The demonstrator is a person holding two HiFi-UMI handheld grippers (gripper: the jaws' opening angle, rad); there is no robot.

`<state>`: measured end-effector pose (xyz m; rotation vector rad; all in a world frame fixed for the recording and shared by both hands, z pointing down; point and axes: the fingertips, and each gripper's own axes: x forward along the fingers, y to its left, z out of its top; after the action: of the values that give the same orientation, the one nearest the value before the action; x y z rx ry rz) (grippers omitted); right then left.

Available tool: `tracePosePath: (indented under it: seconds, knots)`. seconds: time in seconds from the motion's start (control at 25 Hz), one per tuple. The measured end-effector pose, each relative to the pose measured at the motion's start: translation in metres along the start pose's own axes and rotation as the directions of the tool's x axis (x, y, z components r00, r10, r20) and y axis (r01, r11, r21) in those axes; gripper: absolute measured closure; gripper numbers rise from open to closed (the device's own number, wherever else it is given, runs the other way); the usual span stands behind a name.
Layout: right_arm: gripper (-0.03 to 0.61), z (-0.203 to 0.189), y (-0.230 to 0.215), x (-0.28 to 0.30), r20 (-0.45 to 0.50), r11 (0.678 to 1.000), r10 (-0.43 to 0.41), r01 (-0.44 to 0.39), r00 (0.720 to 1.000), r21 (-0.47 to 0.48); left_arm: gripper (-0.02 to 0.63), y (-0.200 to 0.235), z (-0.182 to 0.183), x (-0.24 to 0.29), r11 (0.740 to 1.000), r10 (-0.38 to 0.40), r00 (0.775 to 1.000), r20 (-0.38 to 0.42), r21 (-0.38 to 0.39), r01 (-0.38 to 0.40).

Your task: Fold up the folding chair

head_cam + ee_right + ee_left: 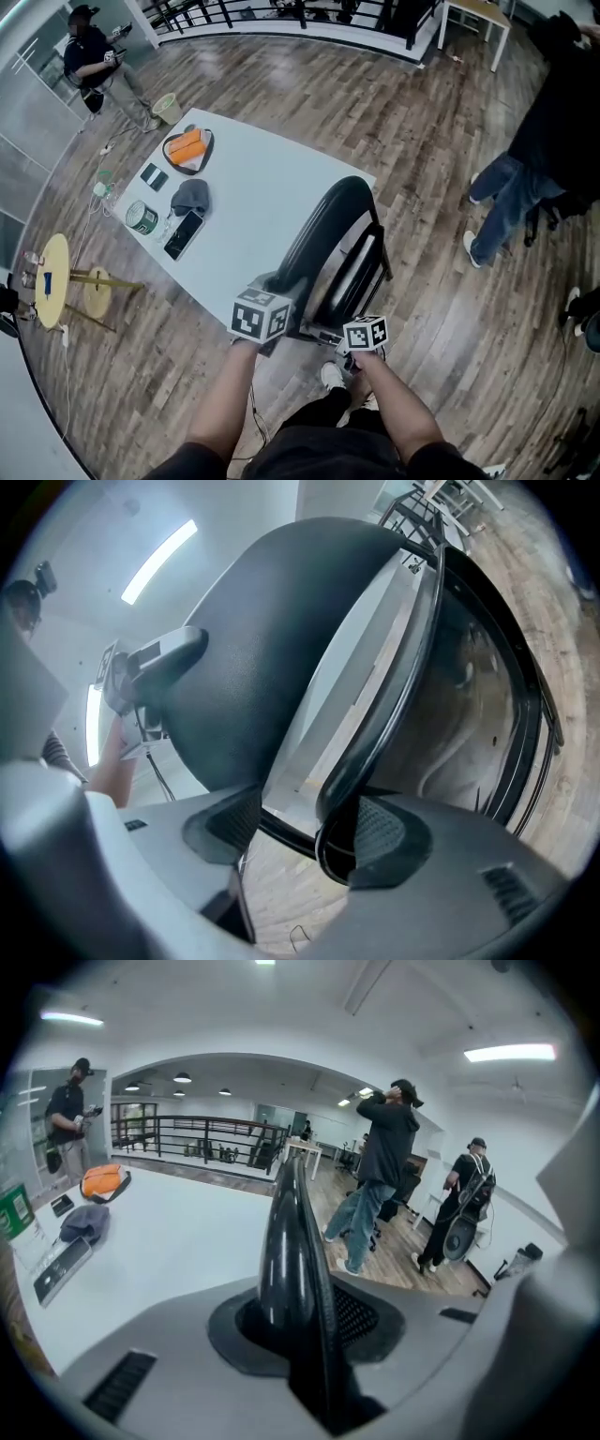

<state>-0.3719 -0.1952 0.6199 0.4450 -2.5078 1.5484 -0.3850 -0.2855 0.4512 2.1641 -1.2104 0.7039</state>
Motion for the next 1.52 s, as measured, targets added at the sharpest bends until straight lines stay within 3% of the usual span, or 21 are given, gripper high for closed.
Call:
tracePosePath:
  seconds: [0.08, 0.16, 0.28, 0.44, 0.52, 0.68, 0.76, 0.84, 0.96, 1.04, 1.16, 1.36, 1.44, 1.52]
  knots:
    - [0.282, -0.002, 0.0, -0.008, 0.005, 0.999, -0.019, 0.019, 1.0, -0.026, 0.499, 0.004, -0.001, -0.01, 0.999, 0.031, 0.999, 0.038, -0.013, -0.031]
    - [0.282, -0.001, 0.001, -0.024, 0.032, 0.996, -0.062, 0.064, 0.998, -0.057, 0.429, 0.008, -0.004, -0.028, 0.997, 0.076, 0.995, 0.067, 0.027, -0.078]
    - [0.282, 0.009, 0.007, -0.06, 0.134, 0.982, -0.14, 0.155, 0.981, -0.107, 0.414, 0.006, -0.007, -0.059, 0.992, 0.113, 0.987, 0.118, 0.047, -0.119]
    - [0.283, 0.025, 0.024, -0.13, 0.314, 0.929, -0.259, 0.325, 0.913, -0.178, 0.435, -0.002, 0.005, -0.102, 0.978, 0.193, 0.949, 0.25, 0.032, -0.208]
    - [0.292, 0.025, 0.039, -0.168, 0.393, 0.883, -0.3, 0.409, 0.869, -0.232, 0.49, -0.022, 0.009, -0.115, 0.984, 0.169, 0.935, 0.311, 0.006, -0.18]
    - [0.504, 0.01, 0.072, -0.244, 0.536, 0.718, -0.403, 0.619, 0.742, -0.317, 0.596, -0.08, 0.001, -0.119, 0.995, 0.095, 0.925, 0.368, -0.024, -0.092]
    - [0.556, -0.005, 0.091, -0.284, 0.603, 0.642, -0.44, 0.703, 0.665, -0.307, 0.607, -0.117, -0.011, -0.118, 0.998, 0.059, 0.927, 0.37, -0.009, -0.06]
    - [0.563, -0.023, 0.113, -0.329, 0.673, 0.566, -0.467, 0.779, 0.574, -0.272, 0.609, -0.162, -0.024, -0.116, 1.0, 0.006, 0.92, 0.392, 0.009, -0.011]
    - [0.565, -0.054, 0.146, -0.401, 0.768, 0.435, -0.491, 0.88, 0.411, -0.193, 0.609, -0.236, -0.047, -0.115, 0.997, -0.081, 0.901, 0.427, 0.052, 0.065]
    - [0.565, -0.077, 0.165, -0.445, 0.808, 0.371, -0.496, 0.919, 0.319, -0.134, 0.609, -0.284, -0.062, -0.115, 0.99, -0.138, 0.891, 0.433, 0.091, 0.11]
    - [0.565, -0.119, 0.189, -0.501, 0.834, 0.313, -0.506, 0.948, 0.222, -0.062, 0.609, -0.349, -0.087, -0.125, 0.978, -0.205, 0.878, 0.432, 0.129, 0.165]
    - [0.565, -0.193, 0.225, -0.557, 0.85, 0.257, -0.515, 0.966, 0.109, 0.033, 0.609, -0.426, -0.127, -0.164, 0.961, -0.269, 0.859, 0.435, 0.179, 0.21]
    - [0.565, -0.212, 0.239, -0.57, 0.855, 0.245, -0.512, 0.968, 0.08, 0.057, 0.609, -0.445, -0.136, -0.18, 0.958, -0.28, 0.855, 0.437, 0.187, 0.218]
    - [0.565, -0.231, 0.252, -0.577, 0.857, 0.239, -0.511, 0.969, 0.072, 0.061, 0.609, -0.46, -0.149, -0.194, 0.957, -0.283, 0.858, 0.429, 0.193, 0.219]
